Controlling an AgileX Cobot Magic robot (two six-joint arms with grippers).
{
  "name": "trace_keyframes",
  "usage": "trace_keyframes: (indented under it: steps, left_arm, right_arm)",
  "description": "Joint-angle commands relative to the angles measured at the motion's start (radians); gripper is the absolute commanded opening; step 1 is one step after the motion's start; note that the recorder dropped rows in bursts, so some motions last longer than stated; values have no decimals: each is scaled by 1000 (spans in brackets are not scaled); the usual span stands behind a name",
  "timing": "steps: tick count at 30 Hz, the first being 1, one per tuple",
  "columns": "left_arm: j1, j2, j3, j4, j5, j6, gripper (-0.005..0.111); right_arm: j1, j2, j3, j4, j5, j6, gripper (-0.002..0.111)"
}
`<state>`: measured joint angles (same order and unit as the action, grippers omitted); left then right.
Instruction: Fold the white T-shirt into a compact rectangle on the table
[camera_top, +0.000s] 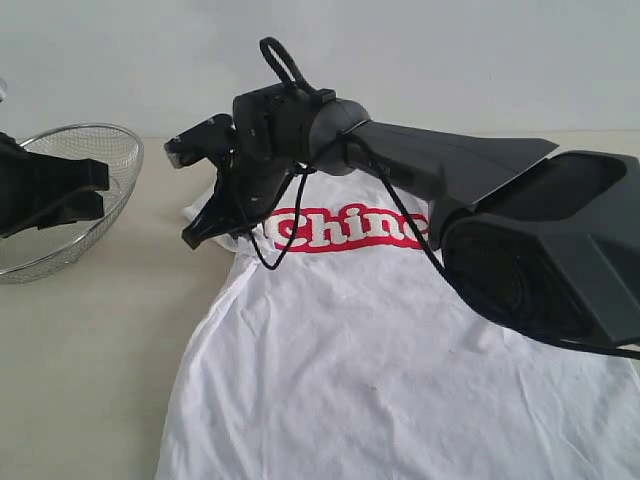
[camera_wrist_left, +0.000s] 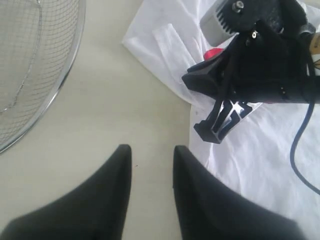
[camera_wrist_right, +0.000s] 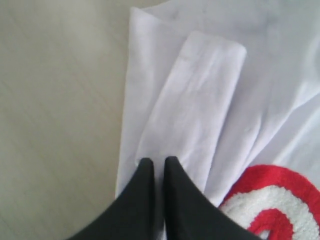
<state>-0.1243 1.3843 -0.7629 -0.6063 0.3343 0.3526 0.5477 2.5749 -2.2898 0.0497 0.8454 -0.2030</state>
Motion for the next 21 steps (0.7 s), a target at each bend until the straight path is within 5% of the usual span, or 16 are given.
trace_keyframes:
  steps: [1,21]
  left_arm:
    - [3,-10,3,1,-11,6,28]
    - [3,-10,3,3,-16,6,28]
  right_arm:
    - [-4,-24,-6,-36,-17,62,0]
    - [-67,-81,-6,-62,37,183,0]
